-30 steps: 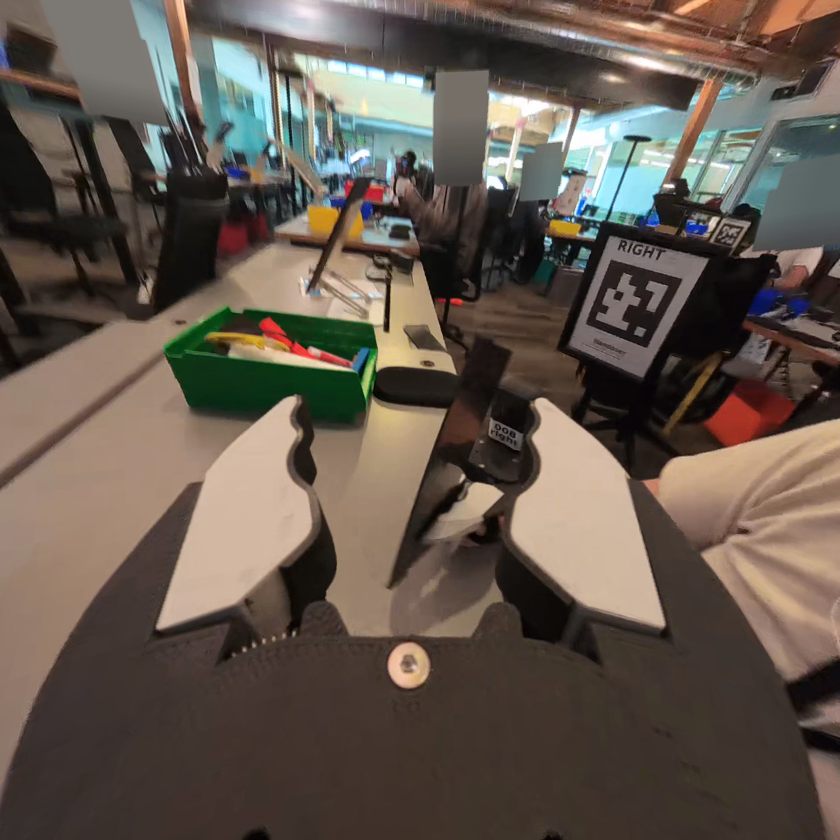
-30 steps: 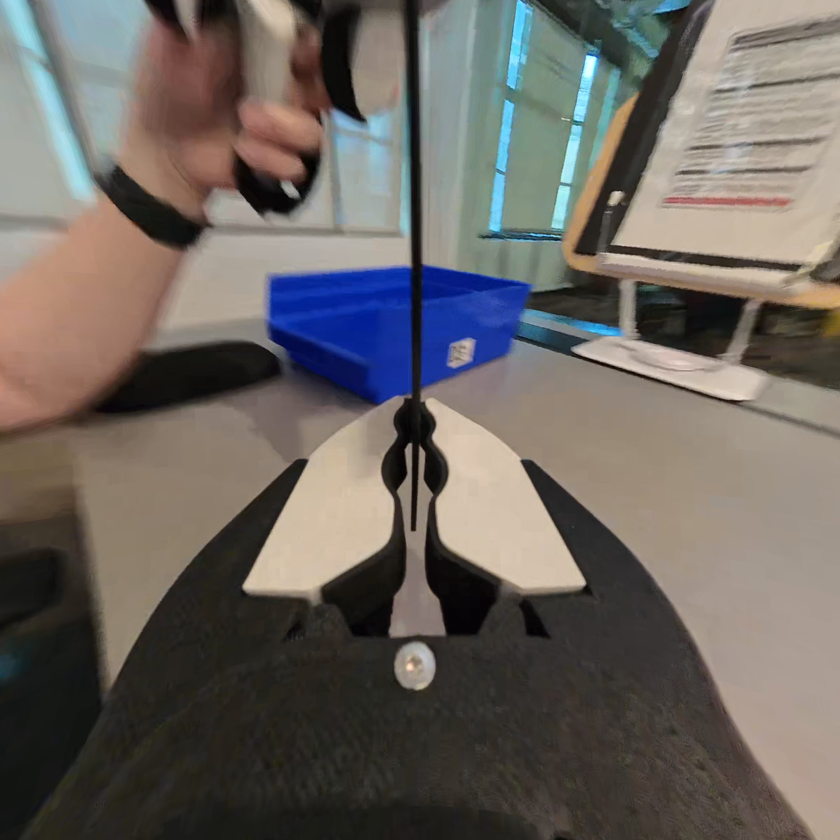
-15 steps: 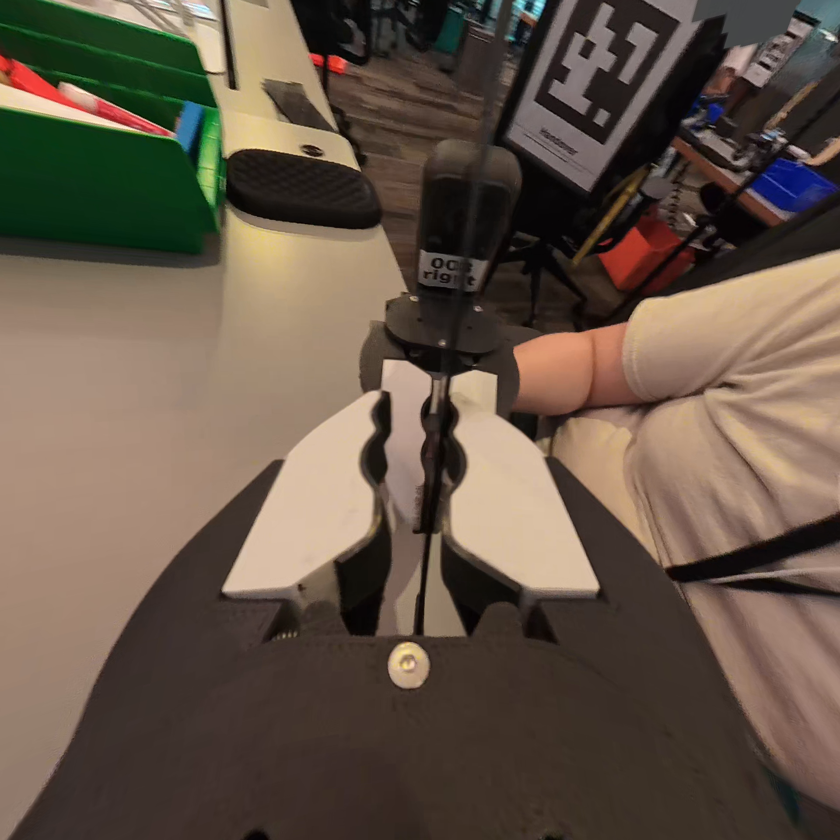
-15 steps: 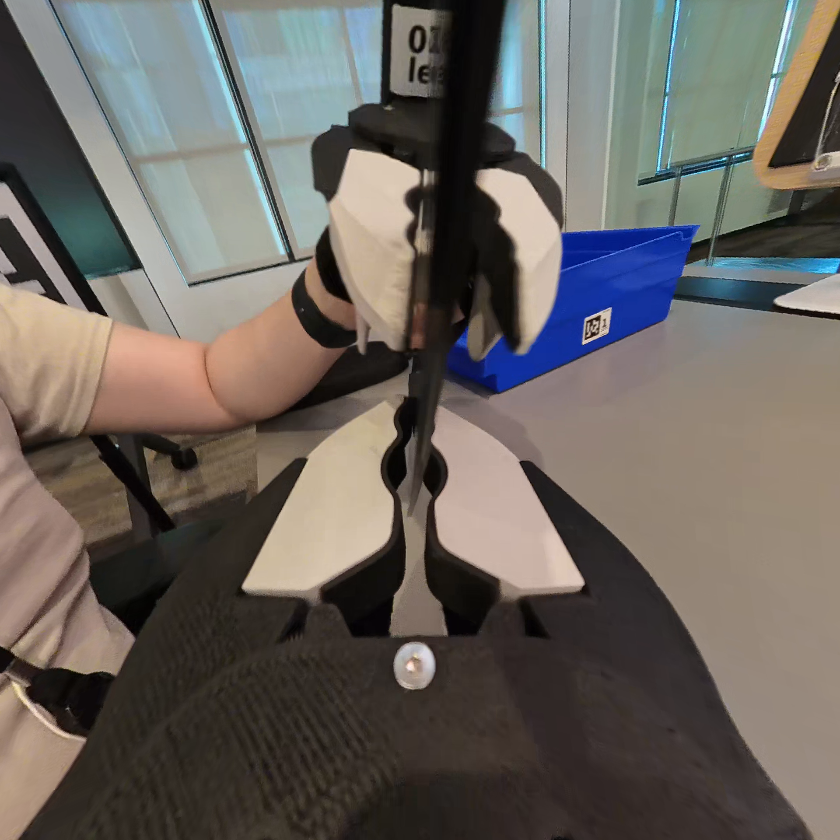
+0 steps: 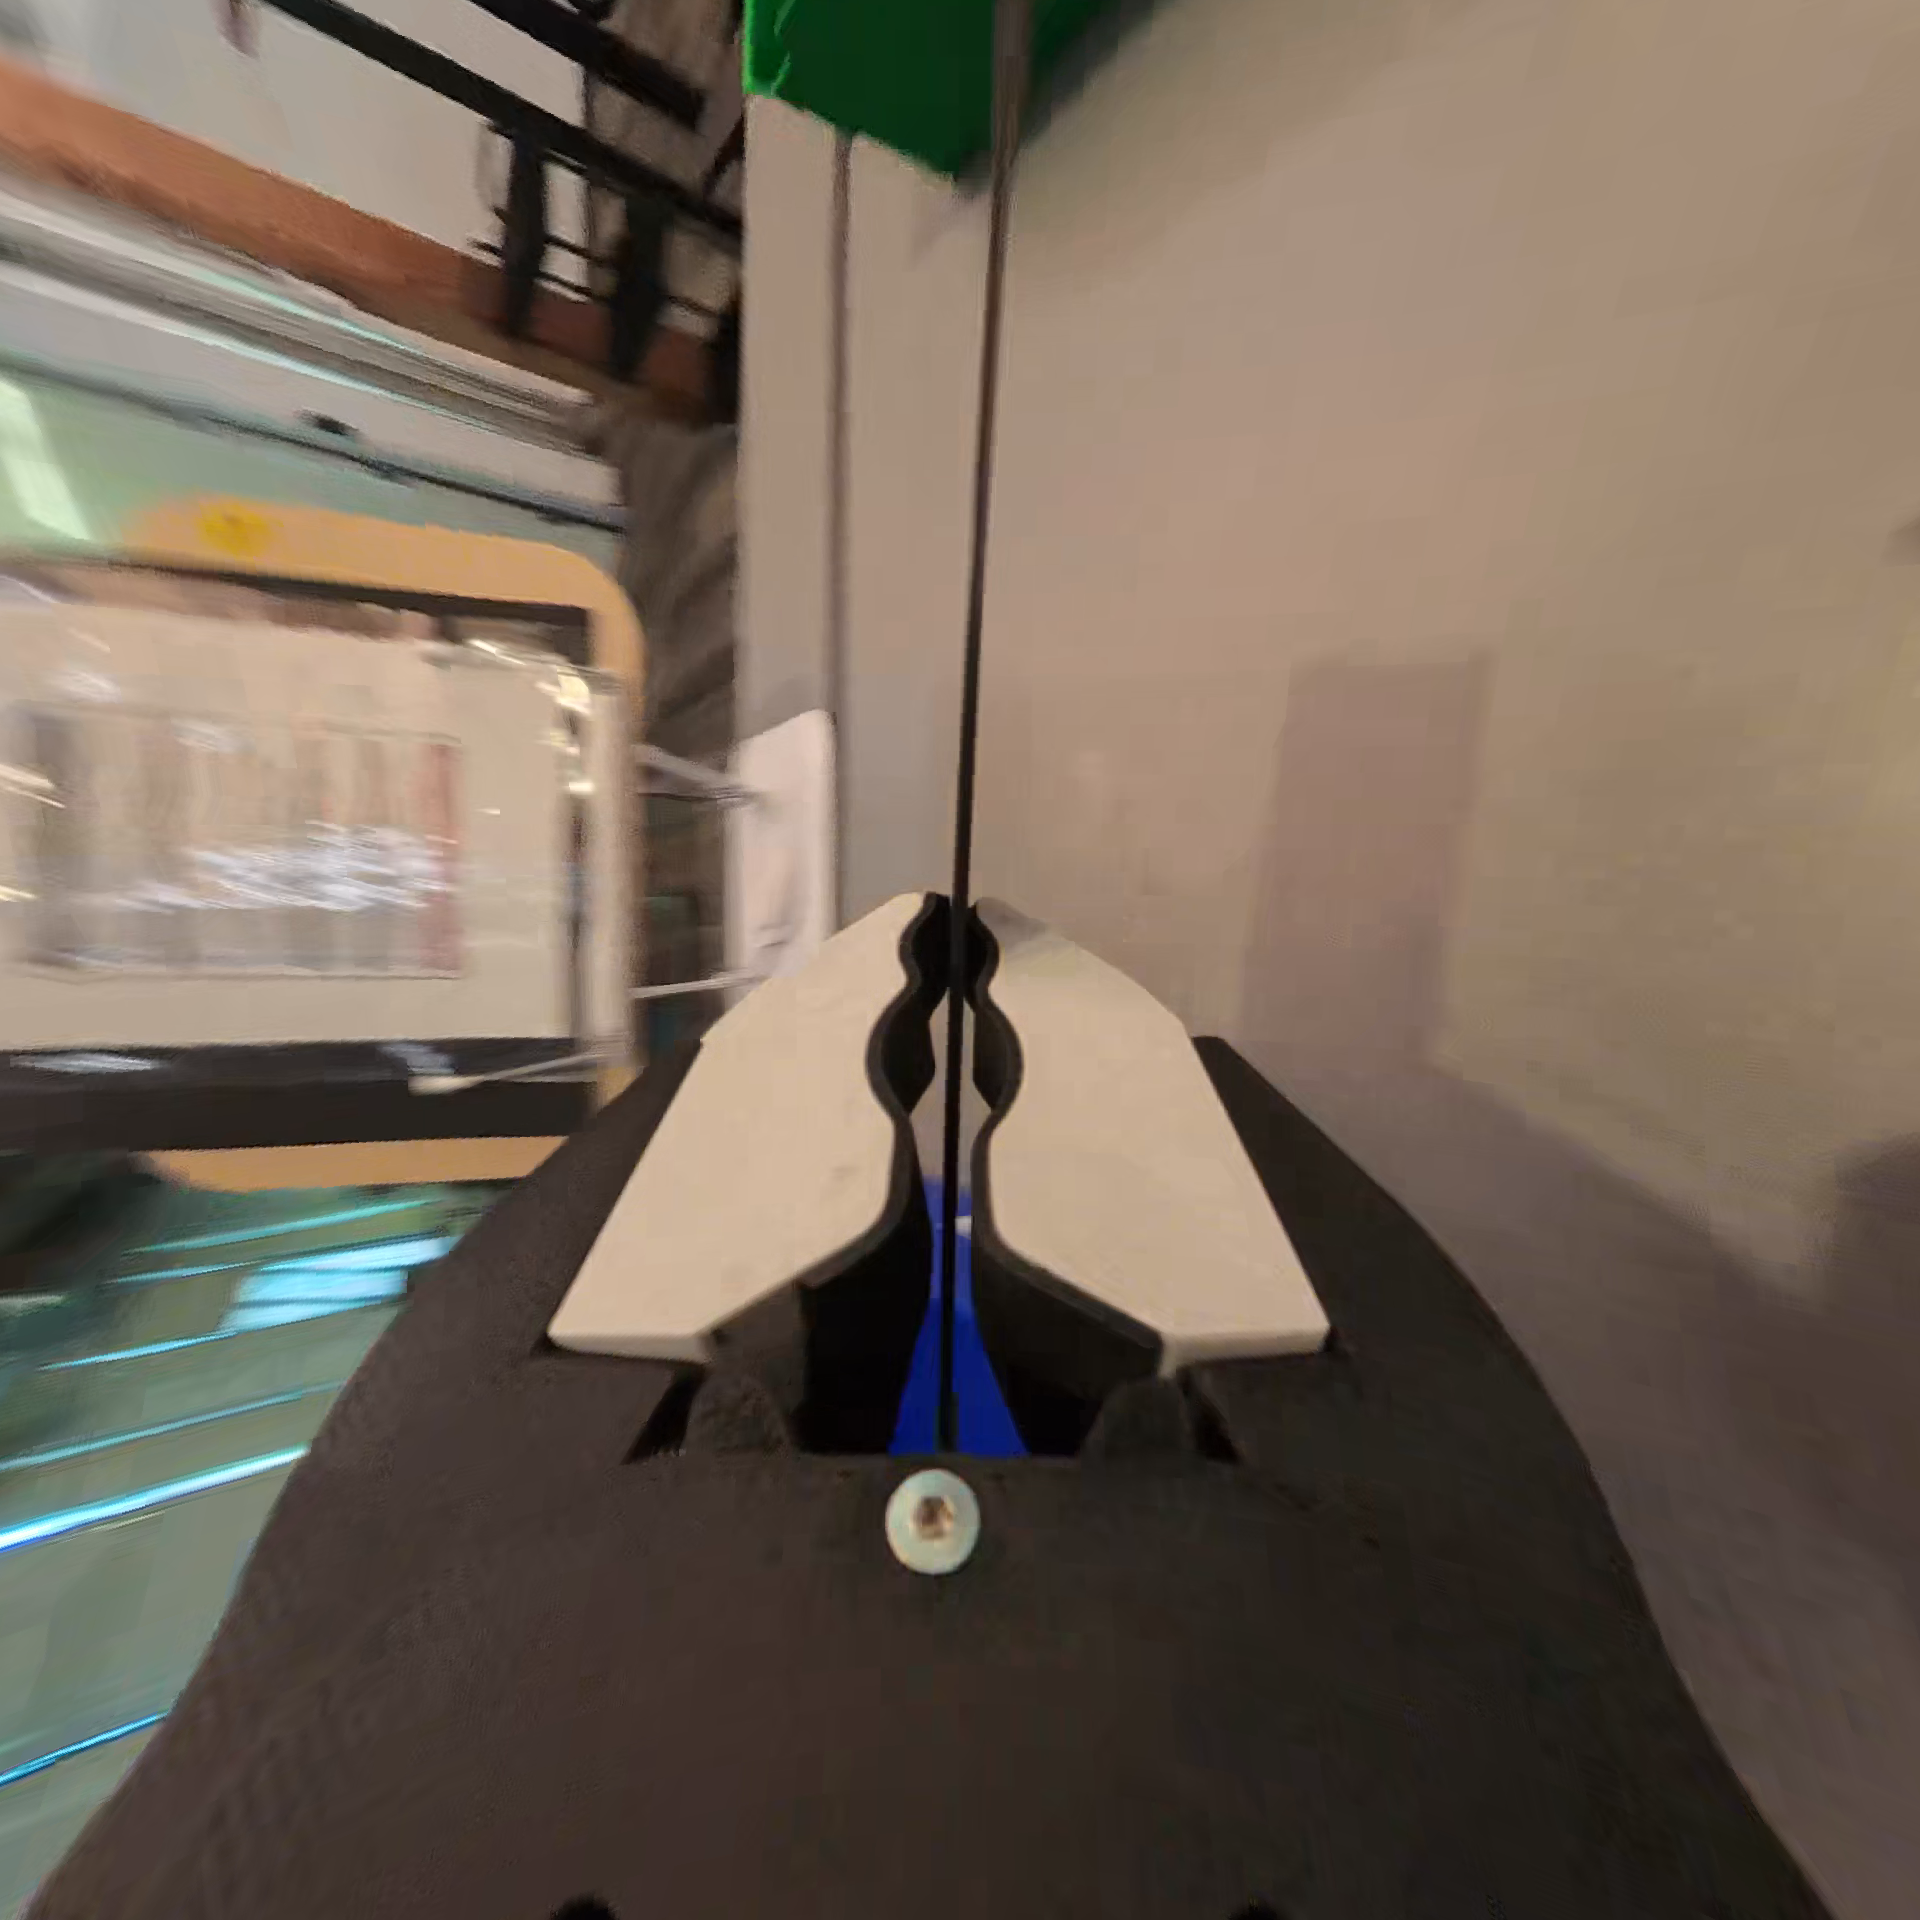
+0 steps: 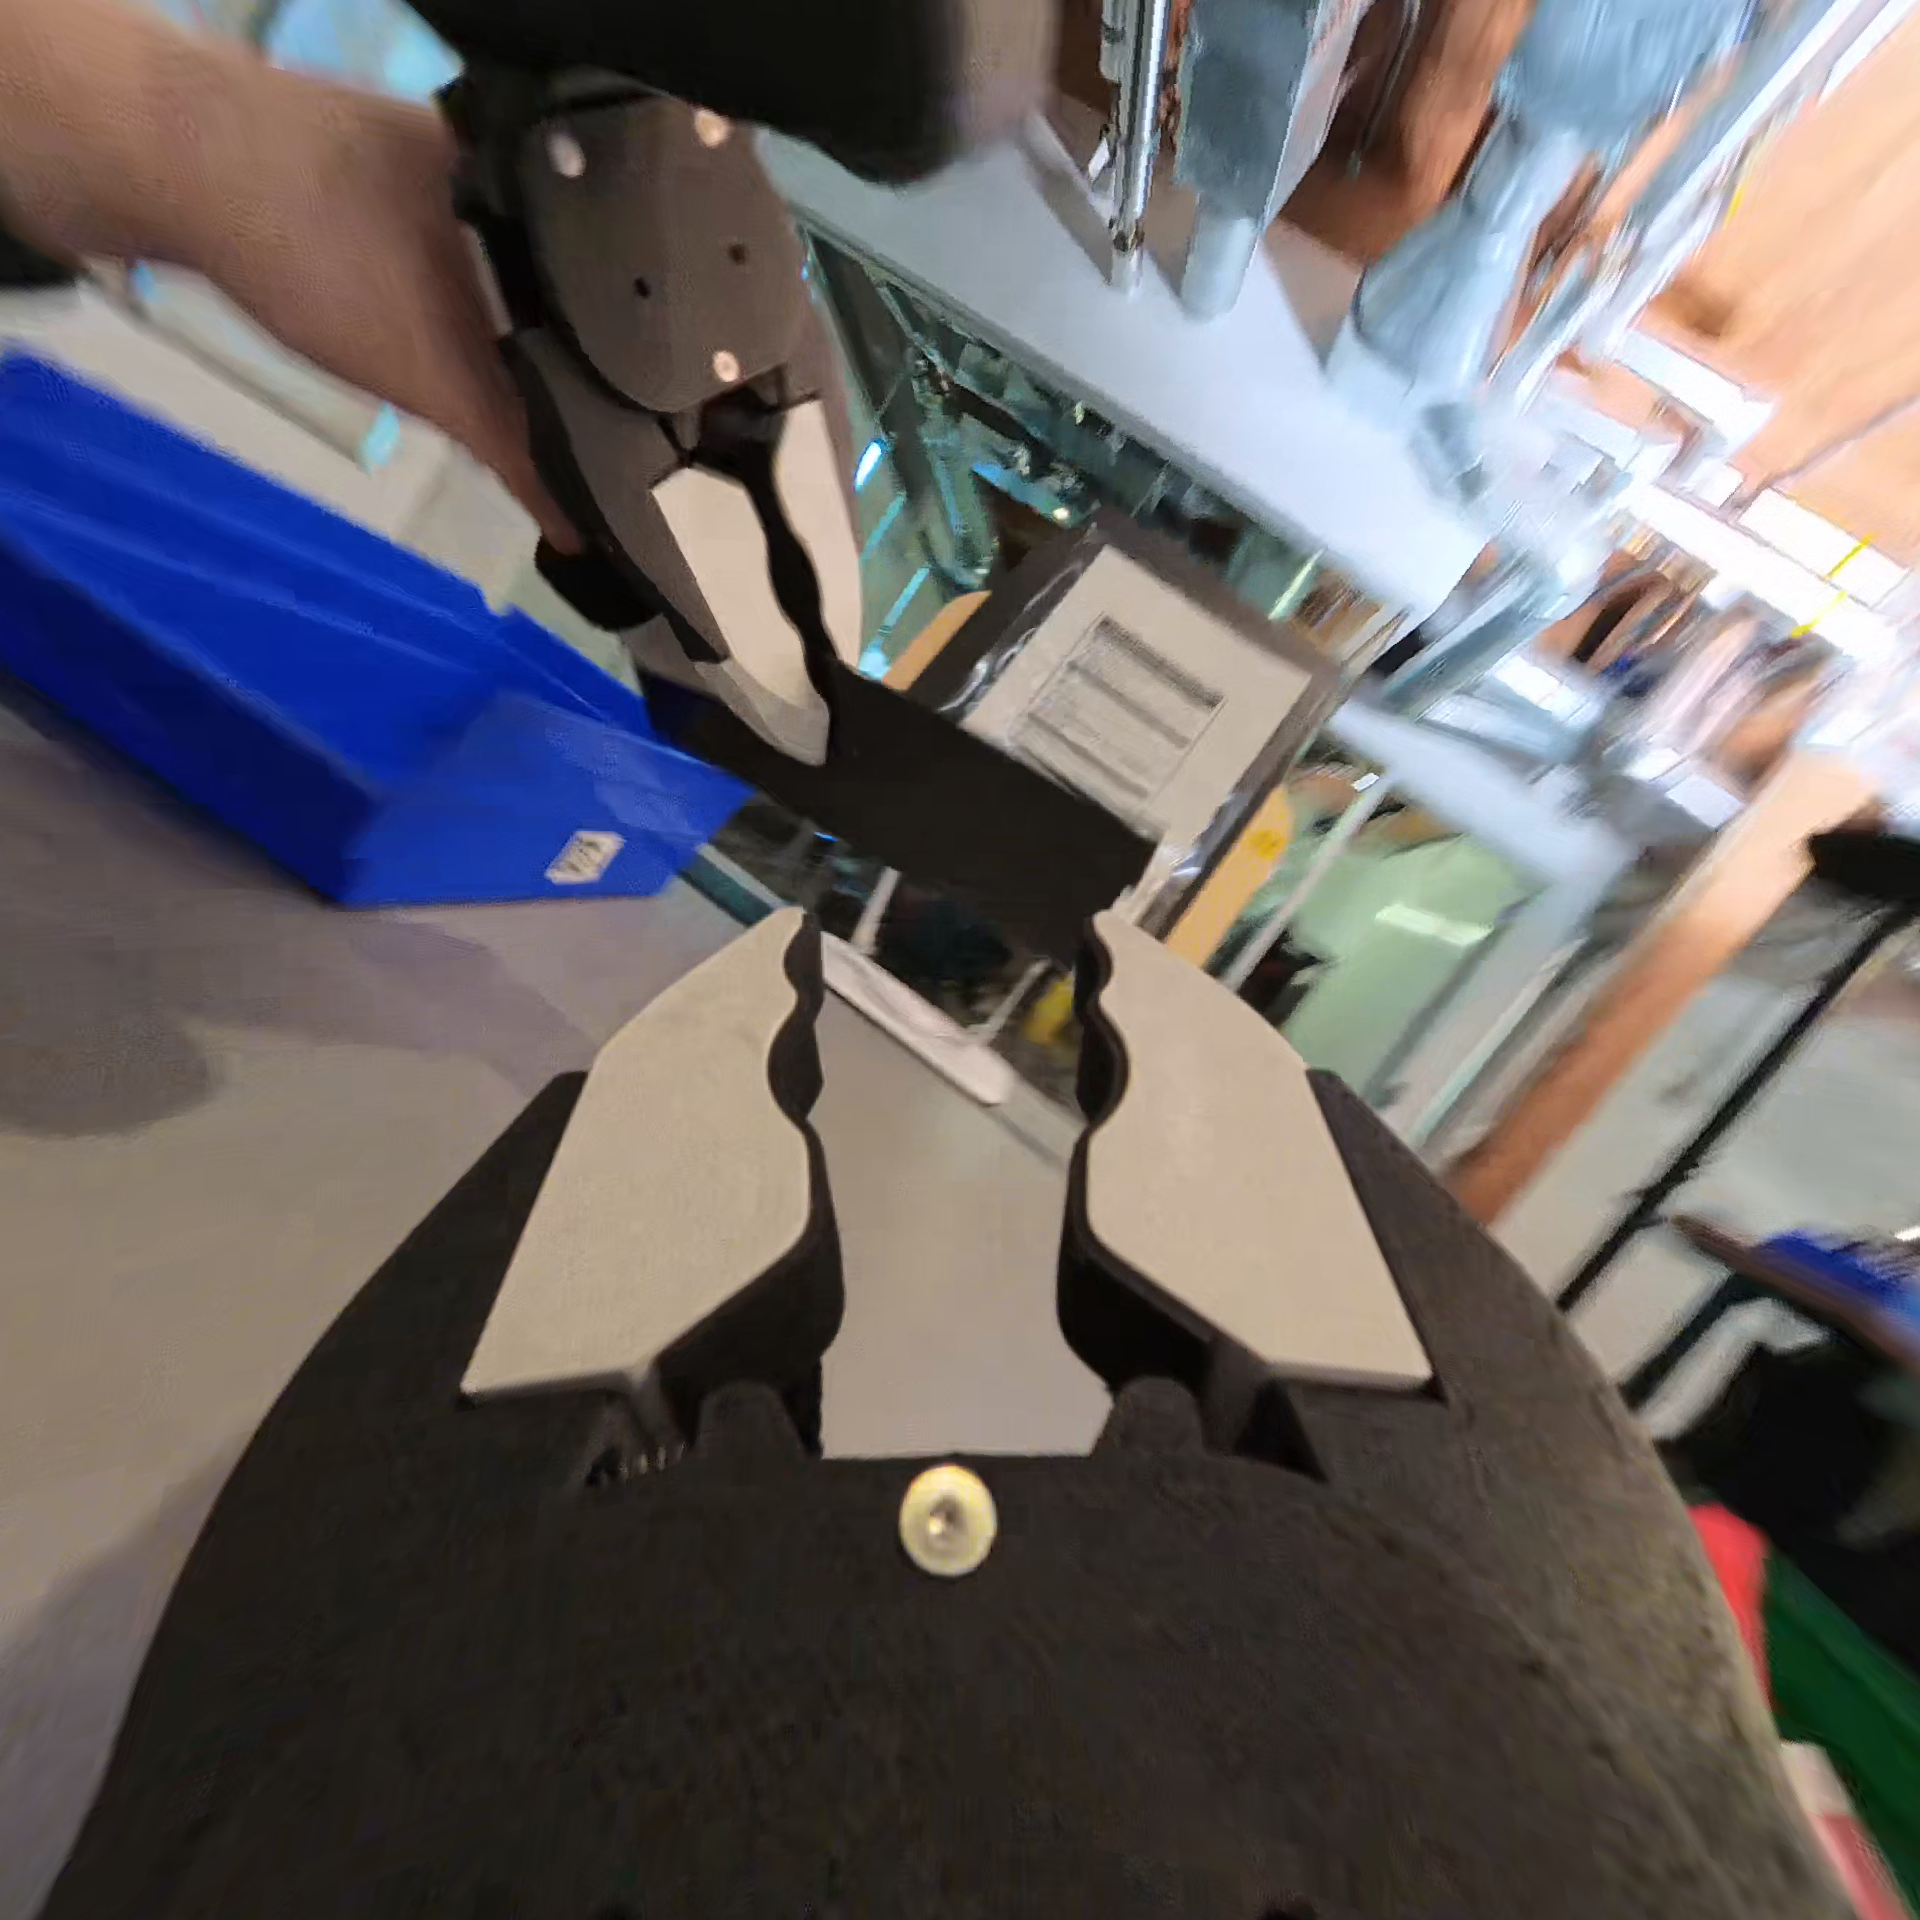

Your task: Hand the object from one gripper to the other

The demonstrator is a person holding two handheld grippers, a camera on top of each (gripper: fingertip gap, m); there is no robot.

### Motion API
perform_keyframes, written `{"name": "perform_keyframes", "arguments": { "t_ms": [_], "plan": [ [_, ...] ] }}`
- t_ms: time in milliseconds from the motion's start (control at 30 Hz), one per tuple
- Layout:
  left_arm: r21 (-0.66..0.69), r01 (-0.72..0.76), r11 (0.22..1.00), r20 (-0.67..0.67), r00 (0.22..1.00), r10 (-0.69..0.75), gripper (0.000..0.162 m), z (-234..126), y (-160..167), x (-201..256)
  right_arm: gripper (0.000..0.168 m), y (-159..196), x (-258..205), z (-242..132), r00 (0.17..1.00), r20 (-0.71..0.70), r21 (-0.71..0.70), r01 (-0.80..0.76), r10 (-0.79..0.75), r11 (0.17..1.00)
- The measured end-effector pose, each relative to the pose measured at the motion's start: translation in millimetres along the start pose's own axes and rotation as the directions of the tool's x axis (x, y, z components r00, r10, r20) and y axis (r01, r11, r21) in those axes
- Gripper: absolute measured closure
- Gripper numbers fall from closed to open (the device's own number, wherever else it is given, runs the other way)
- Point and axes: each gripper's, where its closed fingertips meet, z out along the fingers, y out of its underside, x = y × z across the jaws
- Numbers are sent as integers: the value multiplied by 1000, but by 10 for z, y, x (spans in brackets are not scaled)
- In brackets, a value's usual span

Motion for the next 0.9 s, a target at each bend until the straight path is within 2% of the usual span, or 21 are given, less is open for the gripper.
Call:
{"name": "perform_keyframes", "arguments": {
  "t_ms": [33,100,167,233,333,367,400,467,533,600,667,733,800,867,900],
  "plan": [
    [-42,-138,990,55,989,140,161,13,31,19,121,-14,-67,7,993,-13,-5,117,-117,993],
    [-85,-324,942,130,934,333,161,47,11,71,120,12,-198,40,952,-19,-43,303,-304,952],
    [-59,-411,910,92,905,415,161,86,-60,256,120,83,-295,84,919,8,-84,392,-393,916],
    [-31,-435,900,38,899,436,161,101,-136,422,116,185,-274,118,916,14,-144,399,-402,905],
    [-12,-477,879,11,879,477,161,73,-241,568,116,316,-197,136,941,17,-212,333,-337,919],
    [1,-484,875,8,875,484,161,54,-289,609,120,374,-191,139,946,29,-241,319,-322,917],
    [20,-481,877,6,877,481,161,30,-345,645,135,452,-205,141,950,54,-275,311,-309,910],
    [57,-446,893,6,895,447,158,-22,-454,677,161,594,-242,141,957,107,-341,289,-269,894],
    [60,-377,924,99,924,370,133,-81,-558,507,165,633,-248,143,980,116,-372,195,-163,908],
    [58,-249,967,180,955,235,106,-186,-607,238,166,662,-212,134,995,102,-395,53,-14,917],
    [156,-62,986,189,981,32,93,-345,-701,17,166,699,-151,121,981,77,-411,-130,176,902],
    [328,176,928,96,971,-218,93,-534,-844,-142,166,646,-104,116,898,79,-367,-378,433,850],
    [440,452,776,-129,887,-444,92,-683,-957,-231,166,539,-22,99,710,121,-297,-640,693,708],
    [430,696,575,-430,718,-547,93,-770,-1054,-195,166,361,119,55,457,222,-209,-840,861,500],
    [384,785,486,-588,614,-527,92,-808,-1113,-113,166,272,203,21,346,280,-170,-900,896,401]
  ]
}}
